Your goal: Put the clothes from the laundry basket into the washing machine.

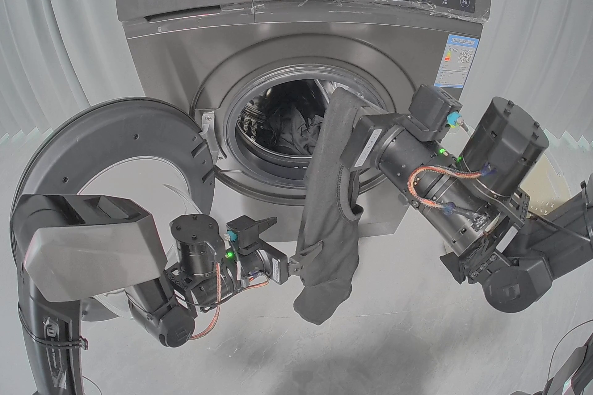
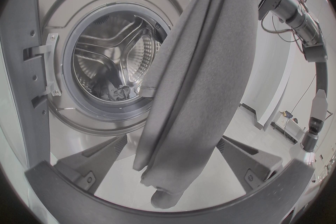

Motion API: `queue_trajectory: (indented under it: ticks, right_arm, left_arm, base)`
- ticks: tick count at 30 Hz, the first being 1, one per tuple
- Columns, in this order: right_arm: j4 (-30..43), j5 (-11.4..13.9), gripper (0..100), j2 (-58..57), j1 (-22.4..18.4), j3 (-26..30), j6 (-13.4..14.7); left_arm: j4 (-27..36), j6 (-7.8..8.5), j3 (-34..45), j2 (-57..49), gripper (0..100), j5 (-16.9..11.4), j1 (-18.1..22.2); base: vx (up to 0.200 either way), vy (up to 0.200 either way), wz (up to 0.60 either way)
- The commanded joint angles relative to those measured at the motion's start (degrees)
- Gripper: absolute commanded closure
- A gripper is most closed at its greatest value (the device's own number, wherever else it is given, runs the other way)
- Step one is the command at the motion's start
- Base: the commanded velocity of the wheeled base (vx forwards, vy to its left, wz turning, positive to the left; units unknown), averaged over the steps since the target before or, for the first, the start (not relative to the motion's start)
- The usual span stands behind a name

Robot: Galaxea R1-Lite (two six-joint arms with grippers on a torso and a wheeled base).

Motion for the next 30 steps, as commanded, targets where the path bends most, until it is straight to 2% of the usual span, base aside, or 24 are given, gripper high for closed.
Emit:
queue_trajectory:
  ticks: [1,9,13,20,23,24,28,30]
  right_arm:
    - [-0.04,0.01,100,-0.35,0.46,-0.07,-0.01]
    - [-0.13,0.01,100,-0.09,0.37,-0.07,-0.01]
    - [-0.13,0.01,100,-0.17,0.37,0.01,-0.10]
    - [-0.84,0.01,100,-0.35,0.37,0.72,-1.33]
    - [-0.84,0.01,100,-0.53,0.28,0.72,-1.33]
    - [-0.92,0.01,100,-0.61,0.11,0.72,-1.33]
    - [-1.19,0.10,100,-1.23,-0.51,2.04,-1.33]
    - [-1.19,0.45,100,-2.72,-0.60,4.50,-1.24]
  left_arm:
    - [0.21,-0.10,-2.13,2.61,0,-0.12,0.02]
    - [0.30,-0.46,-2.92,3.93,0,-3.81,-1.21]
    - [0.39,-0.37,-4.50,5.16,0,-3.99,-1.74]
    - [1.79,-0.10,-10.48,9.56,0,-2.76,-1.21]
    - [1.79,0.16,-12.76,11.58,0,0.14,-0.42]
    - [1.79,0.34,-13.29,11.93,100,1.28,-0.25]
    - [2.23,0.77,-16.63,12.28,100,5.41,1.42]
    - [2.23,0.69,-17.60,11.93,100,6.20,2.74]
  base:
    - [0.000,0.000,0.00]
    - [0.000,0.000,0.00]
    - [0.000,0.000,0.00]
    - [0.000,0.000,0.00]
    - [0.000,0.000,0.00]
    - [0.000,0.000,0.00]
    - [0.000,0.000,0.00]
    - [0.000,0.000,0.00]
